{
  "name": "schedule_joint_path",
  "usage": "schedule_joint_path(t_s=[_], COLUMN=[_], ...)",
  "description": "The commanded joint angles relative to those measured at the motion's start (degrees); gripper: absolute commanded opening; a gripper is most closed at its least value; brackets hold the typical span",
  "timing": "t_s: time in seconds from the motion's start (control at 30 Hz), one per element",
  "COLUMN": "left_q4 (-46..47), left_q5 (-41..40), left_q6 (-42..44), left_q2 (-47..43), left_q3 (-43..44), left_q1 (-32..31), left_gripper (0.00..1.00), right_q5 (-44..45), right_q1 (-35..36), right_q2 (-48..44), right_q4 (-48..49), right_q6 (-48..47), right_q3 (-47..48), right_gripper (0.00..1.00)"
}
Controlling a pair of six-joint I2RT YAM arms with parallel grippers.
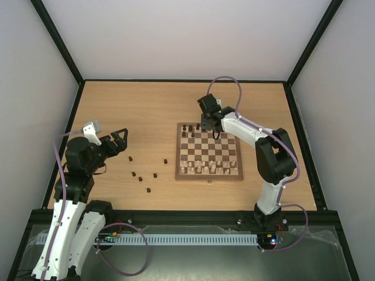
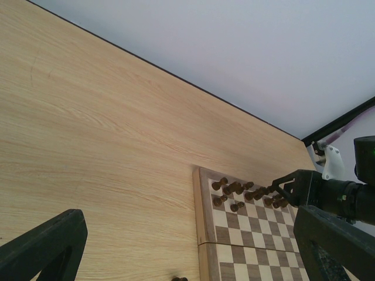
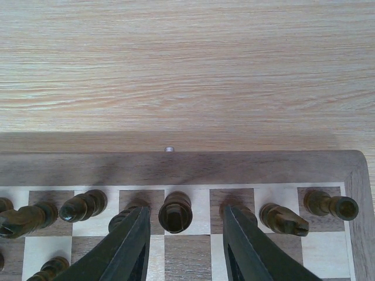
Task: Set up the chess pieces on the board
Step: Adjust the chess piece on the chessboard.
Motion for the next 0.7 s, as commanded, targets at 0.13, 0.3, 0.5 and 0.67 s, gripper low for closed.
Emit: schedule_joint_path(t_s=[0.13, 0.3, 0.5, 0.67], left_q4=[1.71, 1.77, 1.93, 1.92], left_q5=[-0.18, -0.20, -0.13, -0.31], left_q6=[0.30, 0.29, 0.54, 0.63], left_q2=[0.09, 0.33, 0.56, 0.70], left_q3=[-0.48, -0.42, -0.27, -0.28], left_q1=[0.25, 0.25, 0.25, 0.25], left_gripper=[1.00, 0.99, 0.99, 1.00], right_q5=[0.44, 0.88, 0.66, 0.65], right_q1=[-0.14, -0.19, -0.26, -0.20], right_q2=[-0.11, 1.09, 2.64, 3.56], right_q4=[-2.36, -2.46, -2.20, -2.67], right_q6=[-0.42, -0.57, -0.69, -0.77], right_q3=[1.06, 1.53, 2.52, 3.33], right_gripper=[0.36, 0.36, 0.23, 0.13])
